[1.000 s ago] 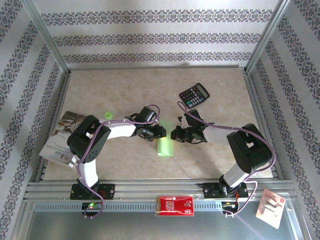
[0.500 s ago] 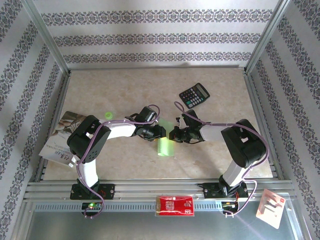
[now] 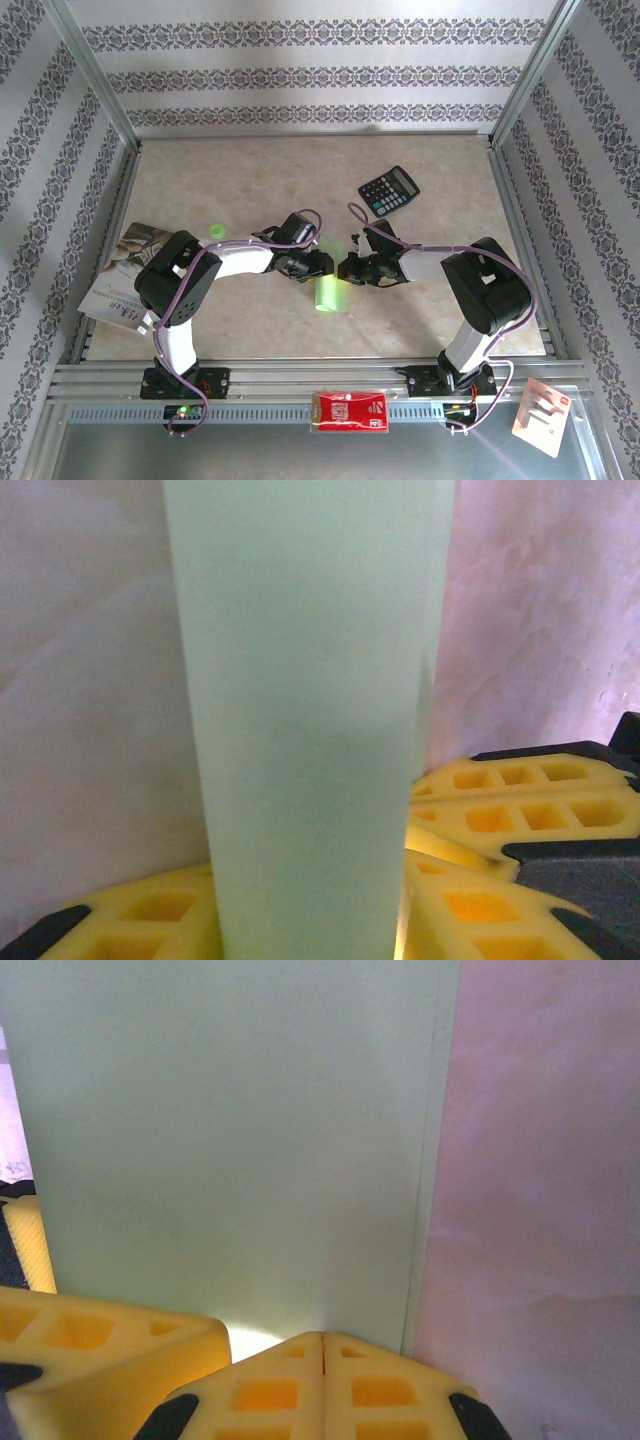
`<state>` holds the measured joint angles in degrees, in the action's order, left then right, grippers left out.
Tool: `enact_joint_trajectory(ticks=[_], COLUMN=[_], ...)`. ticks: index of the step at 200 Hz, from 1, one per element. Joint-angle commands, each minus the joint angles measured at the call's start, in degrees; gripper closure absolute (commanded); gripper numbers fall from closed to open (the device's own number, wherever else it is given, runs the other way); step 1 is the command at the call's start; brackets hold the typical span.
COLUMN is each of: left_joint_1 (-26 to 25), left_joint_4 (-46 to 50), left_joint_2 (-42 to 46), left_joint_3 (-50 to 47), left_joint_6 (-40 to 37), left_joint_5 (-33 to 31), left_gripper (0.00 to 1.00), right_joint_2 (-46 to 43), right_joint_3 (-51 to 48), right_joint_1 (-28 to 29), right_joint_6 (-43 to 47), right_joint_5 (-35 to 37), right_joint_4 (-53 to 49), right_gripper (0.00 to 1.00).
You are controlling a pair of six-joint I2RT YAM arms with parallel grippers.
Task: Fold a paper plane with a square sheet of paper (pick it up from the middle)
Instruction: Hold the square sheet of paper at the center of the table, then first fold the square sheet of paper in half at the center of the table.
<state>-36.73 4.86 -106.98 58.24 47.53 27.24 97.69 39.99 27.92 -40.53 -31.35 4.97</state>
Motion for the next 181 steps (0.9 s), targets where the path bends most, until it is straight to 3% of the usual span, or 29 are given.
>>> enact_joint_trajectory(ticks=[1,54,77,135,181], left_joint_1=[1.5,3.5,3.1,-1.6,-0.5], left_joint_4=[8.5,11.7,7.9,-1.1,2.5], left_joint_2=[-2.7,6.2,11.4,9.7,3.5], left_joint_3=[-0.9,-1.0,-3.5,-0.5,2.4], left_joint_6=[-3.3,-4.6,-1.6,1.2,-0.5], left_joint_5=[-14.9,-16.7,-11.9,0.0,-2.1], left_gripper=[0.55,0.38,0.37,0.69,0.79], right_joint_2=[2.7,3.5,3.7,4.3,4.2], right_joint_3=[-2.2,-2.3,-2.1,-1.8,-1.8], right_joint_1=[0.4,0.5,0.5,0.5,0.4], right_joint_6=[1.5,1.4,1.4,1.6,1.7], right_joint_5=[6.4,6.9,7.2,7.3,7.7], right_joint_4=[-5.5,-5.6,-5.5,-5.6,-6.0], right_gripper=[1.00,1.00,1.00,1.00,1.00])
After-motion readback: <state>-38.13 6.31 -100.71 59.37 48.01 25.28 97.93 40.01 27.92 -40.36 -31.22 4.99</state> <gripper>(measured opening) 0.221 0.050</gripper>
